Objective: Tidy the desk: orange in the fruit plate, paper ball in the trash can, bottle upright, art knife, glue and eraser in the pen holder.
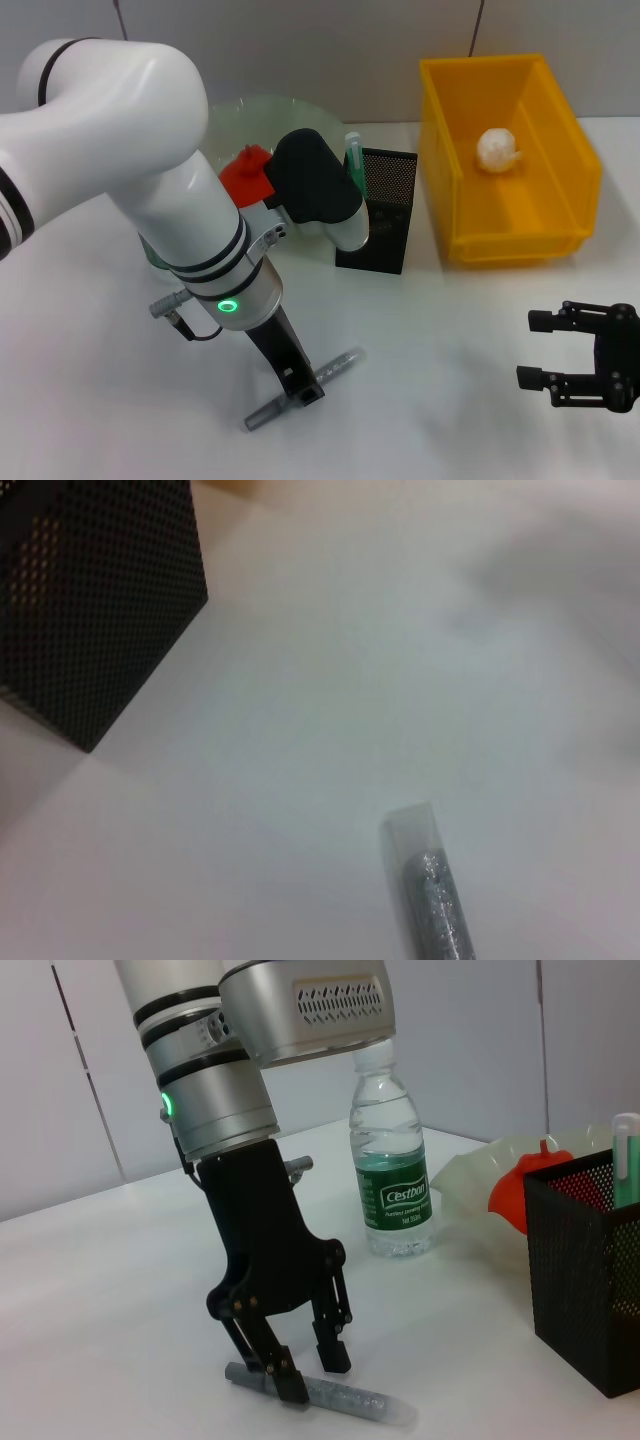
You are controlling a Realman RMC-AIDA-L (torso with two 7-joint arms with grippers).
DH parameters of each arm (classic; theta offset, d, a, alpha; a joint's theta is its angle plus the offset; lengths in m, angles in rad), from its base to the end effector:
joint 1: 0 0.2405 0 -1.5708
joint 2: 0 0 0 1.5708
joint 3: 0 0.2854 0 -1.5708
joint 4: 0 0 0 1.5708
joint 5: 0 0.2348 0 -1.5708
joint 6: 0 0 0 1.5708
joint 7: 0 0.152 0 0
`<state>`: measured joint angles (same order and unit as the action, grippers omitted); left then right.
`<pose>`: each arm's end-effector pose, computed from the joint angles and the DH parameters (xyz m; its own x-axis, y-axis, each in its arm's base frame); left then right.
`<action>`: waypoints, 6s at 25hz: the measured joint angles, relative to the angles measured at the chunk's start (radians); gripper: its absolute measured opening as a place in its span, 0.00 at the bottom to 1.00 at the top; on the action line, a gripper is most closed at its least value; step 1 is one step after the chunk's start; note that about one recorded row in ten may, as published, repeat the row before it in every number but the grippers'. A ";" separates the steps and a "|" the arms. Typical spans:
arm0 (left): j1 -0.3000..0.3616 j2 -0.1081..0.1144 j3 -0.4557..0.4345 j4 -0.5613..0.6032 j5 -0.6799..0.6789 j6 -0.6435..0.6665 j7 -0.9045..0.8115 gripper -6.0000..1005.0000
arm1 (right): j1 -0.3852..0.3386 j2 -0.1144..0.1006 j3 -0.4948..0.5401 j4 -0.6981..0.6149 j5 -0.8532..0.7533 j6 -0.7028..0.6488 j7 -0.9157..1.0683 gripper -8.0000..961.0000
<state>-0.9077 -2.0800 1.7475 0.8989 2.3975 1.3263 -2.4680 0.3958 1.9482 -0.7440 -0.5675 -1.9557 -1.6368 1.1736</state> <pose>-0.1541 0.4006 -0.1306 0.8159 0.3693 -0.4449 0.3079 -0.9288 -0.2062 0.3606 0.3162 0.0155 0.8492 -0.2851 -0.4446 -0.3986 -0.8981 -0.1855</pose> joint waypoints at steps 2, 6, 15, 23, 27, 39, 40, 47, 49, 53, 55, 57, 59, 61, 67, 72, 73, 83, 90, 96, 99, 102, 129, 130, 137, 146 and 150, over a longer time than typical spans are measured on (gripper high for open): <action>0.000 0.000 0.000 0.000 0.000 0.000 0.000 0.46 | 0.000 0.000 0.000 0.000 0.000 0.000 0.000 0.80; 0.000 0.000 0.000 0.000 0.000 -0.001 0.001 0.43 | 0.002 0.000 0.000 0.000 0.000 0.000 0.000 0.80; -0.002 0.000 0.020 -0.023 -0.004 -0.012 0.005 0.37 | 0.002 0.000 0.000 0.000 -0.002 0.000 0.000 0.80; -0.002 0.000 0.025 -0.023 -0.001 -0.015 0.005 0.30 | 0.004 0.003 0.000 0.000 -0.003 0.000 0.000 0.80; -0.004 0.000 0.024 -0.023 0.003 -0.013 0.005 0.26 | 0.005 0.003 0.000 0.000 -0.003 0.000 0.000 0.80; 0.067 0.007 -0.237 0.112 -0.030 0.015 0.054 0.17 | 0.005 0.003 0.000 0.000 -0.003 0.000 0.014 0.80; 0.081 0.008 -0.279 0.131 -0.054 0.018 0.070 0.16 | 0.003 0.002 0.000 0.000 -0.003 0.002 0.018 0.80; 0.194 0.012 -0.580 0.163 -0.409 0.084 0.330 0.16 | 0.004 0.002 0.002 0.002 -0.004 0.013 0.032 0.80; 0.217 0.012 -0.627 0.129 -0.518 0.078 0.412 0.15 | 0.006 0.003 0.002 0.001 -0.004 0.014 0.041 0.80; 0.236 0.011 -0.674 -0.053 -0.786 0.026 0.655 0.15 | 0.011 0.004 0.002 0.000 -0.004 0.015 0.054 0.80; 0.232 0.007 -0.668 -0.172 -0.920 -0.013 0.803 0.15 | 0.014 0.005 0.000 0.000 -0.005 0.019 0.065 0.80; 0.223 0.003 -0.655 -0.251 -1.004 -0.046 0.913 0.15 | 0.016 0.005 -0.002 0.000 -0.005 0.022 0.070 0.80; 0.205 0.001 -0.619 -0.362 -1.136 -0.092 1.070 0.15 | 0.019 0.005 -0.005 0.000 -0.005 0.026 0.078 0.80; 0.190 0.000 -0.577 -0.435 -1.244 -0.119 1.185 0.15 | 0.020 0.006 -0.007 0.000 -0.005 0.026 0.082 0.80; 0.158 0.000 -0.401 -0.572 -1.531 -0.178 1.471 0.15 | 0.021 0.010 -0.008 0.000 -0.005 0.027 0.099 0.80; 0.154 0.000 -0.160 -0.581 -1.766 -0.264 1.618 0.15 | 0.024 0.013 -0.009 0.001 -0.005 0.027 0.105 0.80; 0.154 0.000 0.000 -0.567 -1.924 -0.345 1.691 0.15 | 0.025 0.015 -0.009 0.000 -0.005 0.027 0.105 0.80; 0.161 0.000 0.155 -0.510 -2.116 -0.480 1.802 0.15 | 0.026 0.027 -0.010 0.000 -0.005 0.028 0.106 0.80; 0.154 0.000 0.161 -0.510 -2.129 -0.504 1.802 0.15 | 0.031 0.028 -0.011 0.000 -0.005 0.029 0.106 0.80; 0.157 0.000 0.163 -0.509 -2.130 -0.504 1.804 0.19 | 0.037 0.028 -0.011 0.001 -0.005 0.029 0.107 0.80; 0.161 0.000 0.163 -0.508 -2.131 -0.502 1.801 0.22 | 0.038 0.028 -0.011 0.001 -0.005 0.029 0.107 0.80; 0.162 0.000 0.164 -0.508 -2.132 -0.498 1.797 0.24 | 0.039 0.028 -0.011 0.002 -0.005 0.033 0.107 0.80; 0.403 0.157 -0.056 -0.495 -1.613 0.237 1.383 0.81 | 0.048 0.049 0.000 -0.029 0.007 0.003 0.102 0.80; 0.417 0.171 -0.114 -0.496 -1.480 0.258 1.367 0.81 | 0.050 0.055 -0.002 -0.029 0.007 -0.003 0.099 0.80; 0.455 0.185 -0.301 -0.507 -1.150 0.264 1.397 0.81 | 0.072 0.080 -0.011 -0.020 -0.001 -0.018 0.084 0.80; 0.469 0.174 -0.422 -0.512 -1.028 0.247 1.430 0.81 | 0.091 0.093 -0.025 0.009 -0.015 -0.014 0.062 0.80; 0.470 0.181 -0.428 -0.512 -1.022 0.252 1.424 0.81 | 0.095 0.095 -0.026 0.025 -0.016 -0.010 0.049 0.80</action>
<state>-0.4376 -1.8989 1.3190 0.3865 1.3752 1.5779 -1.0444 0.4909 2.0434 -0.7698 -0.5427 -1.9717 -1.6467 1.2223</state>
